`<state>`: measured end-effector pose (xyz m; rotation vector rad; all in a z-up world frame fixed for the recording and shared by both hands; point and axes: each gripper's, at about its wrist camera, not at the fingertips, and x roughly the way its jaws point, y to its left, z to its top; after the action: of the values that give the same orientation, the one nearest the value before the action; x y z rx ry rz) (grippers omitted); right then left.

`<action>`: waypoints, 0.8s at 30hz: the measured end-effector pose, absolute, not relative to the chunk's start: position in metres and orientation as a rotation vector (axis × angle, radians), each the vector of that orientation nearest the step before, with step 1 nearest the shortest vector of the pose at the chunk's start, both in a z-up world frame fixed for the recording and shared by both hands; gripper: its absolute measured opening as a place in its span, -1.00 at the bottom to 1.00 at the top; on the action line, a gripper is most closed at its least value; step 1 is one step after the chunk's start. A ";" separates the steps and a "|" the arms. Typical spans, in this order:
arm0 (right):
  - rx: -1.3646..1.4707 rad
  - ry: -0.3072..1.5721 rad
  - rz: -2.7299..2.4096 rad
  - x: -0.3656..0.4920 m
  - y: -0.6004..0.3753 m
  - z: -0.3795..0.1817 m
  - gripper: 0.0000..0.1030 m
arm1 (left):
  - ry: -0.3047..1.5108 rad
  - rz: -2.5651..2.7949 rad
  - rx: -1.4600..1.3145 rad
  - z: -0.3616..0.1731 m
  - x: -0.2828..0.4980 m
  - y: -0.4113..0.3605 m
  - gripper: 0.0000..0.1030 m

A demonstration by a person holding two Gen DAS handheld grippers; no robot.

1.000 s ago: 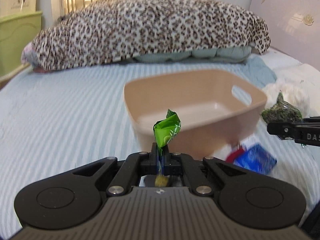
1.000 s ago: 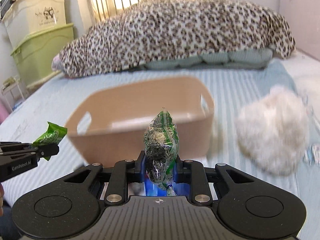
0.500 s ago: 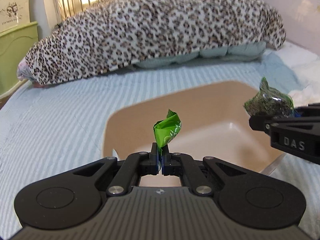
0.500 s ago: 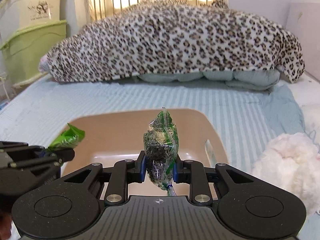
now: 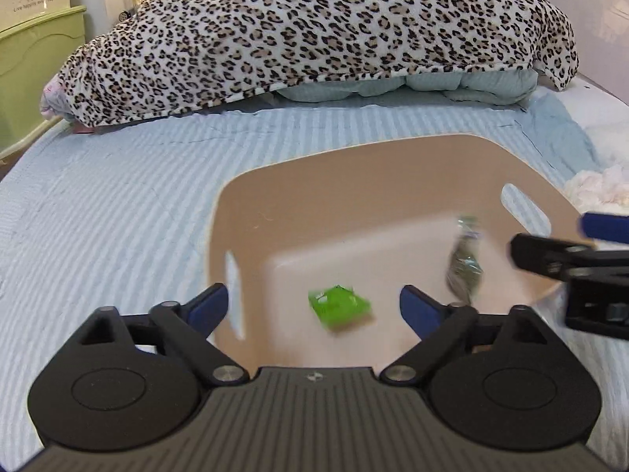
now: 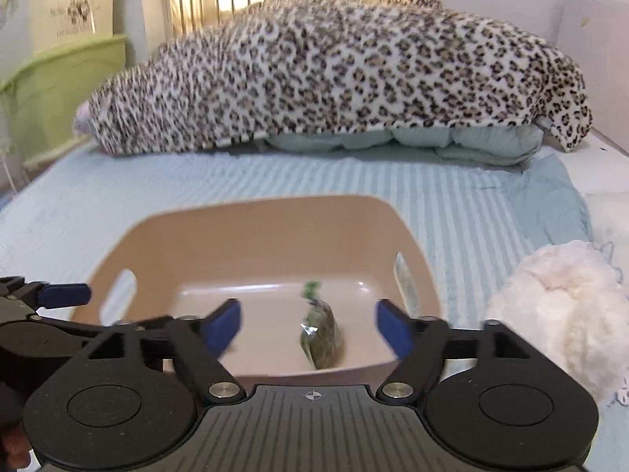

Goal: Organize objects
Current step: 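Carry both items over the beige basket and open both tools to drop them, then grasp the black box with the left tool while the right tool grasps the blue tissue pack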

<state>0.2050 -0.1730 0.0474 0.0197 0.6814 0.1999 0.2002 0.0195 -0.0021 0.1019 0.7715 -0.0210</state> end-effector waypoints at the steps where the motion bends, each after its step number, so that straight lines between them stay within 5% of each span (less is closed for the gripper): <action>1: 0.015 0.671 0.196 0.200 -0.176 0.052 0.94 | 0.776 -0.027 0.103 0.002 0.196 0.022 0.84; 9: -0.010 0.691 0.174 0.150 -0.196 0.044 1.00 | 0.781 -0.051 0.074 0.020 0.155 0.047 0.87; 24: -0.033 0.895 0.210 0.127 -0.198 -0.033 1.00 | 0.924 -0.072 0.173 -0.050 0.135 0.067 0.89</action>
<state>0.1273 -0.1982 -0.0334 -0.0327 0.8953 0.2101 0.1355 0.0672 -0.0499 0.1731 0.9244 -0.0716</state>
